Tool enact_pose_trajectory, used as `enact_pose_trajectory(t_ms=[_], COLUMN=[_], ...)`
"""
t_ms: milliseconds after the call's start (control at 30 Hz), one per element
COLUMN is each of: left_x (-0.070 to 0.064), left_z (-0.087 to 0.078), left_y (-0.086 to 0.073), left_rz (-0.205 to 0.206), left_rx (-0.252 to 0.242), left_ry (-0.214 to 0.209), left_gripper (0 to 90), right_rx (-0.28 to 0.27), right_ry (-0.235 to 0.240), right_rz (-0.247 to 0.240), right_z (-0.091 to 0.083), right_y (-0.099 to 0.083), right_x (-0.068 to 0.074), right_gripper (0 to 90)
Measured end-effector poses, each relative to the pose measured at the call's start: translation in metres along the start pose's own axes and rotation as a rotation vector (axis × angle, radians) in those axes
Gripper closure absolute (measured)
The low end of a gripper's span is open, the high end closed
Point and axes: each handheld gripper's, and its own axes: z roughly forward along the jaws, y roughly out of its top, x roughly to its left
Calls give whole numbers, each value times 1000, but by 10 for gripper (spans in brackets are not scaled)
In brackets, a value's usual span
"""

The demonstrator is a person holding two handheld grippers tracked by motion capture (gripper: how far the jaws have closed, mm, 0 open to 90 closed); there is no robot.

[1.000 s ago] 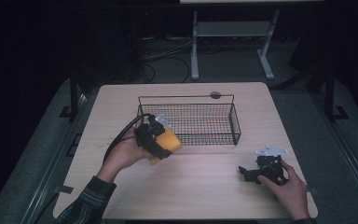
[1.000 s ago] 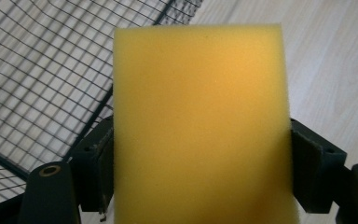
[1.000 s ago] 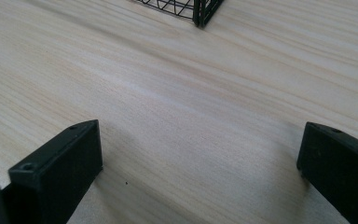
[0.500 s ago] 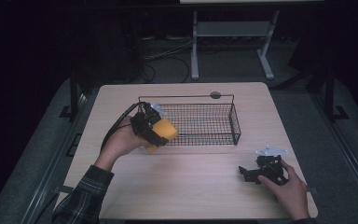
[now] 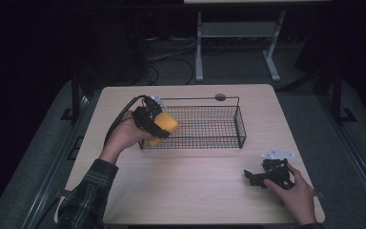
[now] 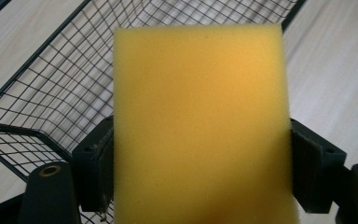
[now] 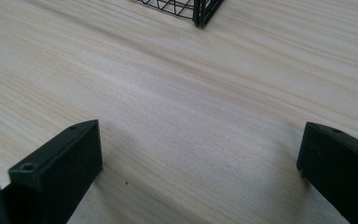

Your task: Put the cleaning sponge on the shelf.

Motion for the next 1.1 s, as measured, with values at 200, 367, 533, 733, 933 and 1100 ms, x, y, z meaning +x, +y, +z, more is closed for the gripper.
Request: enact_pose_trajectory(t_ms=[200, 367, 533, 733, 933, 1100], left_x=[15, 27, 35, 42, 47, 49], left_z=[3, 7, 13, 22, 32, 42], left_y=[4, 6, 7, 9, 9, 10], left_rz=[-28, -55, -78, -115, -130, -128], left_rx=[-4, -9, -11, -25, -17, -11], left_ry=[24, 41, 50, 60, 65, 65], left_gripper=[226, 226, 226, 226, 226, 226], right_rx=[0, 0, 0, 0, 0, 0], right_ry=[0, 0, 0, 0, 0, 0], right_rz=[0, 0, 0, 0, 0, 0], right_z=[0, 0, 0, 0, 0, 0], right_y=[0, 0, 0, 0, 0, 0], right_x=[0, 0, 0, 0, 0, 0], right_gripper=[0, 0, 0, 0, 0, 0])
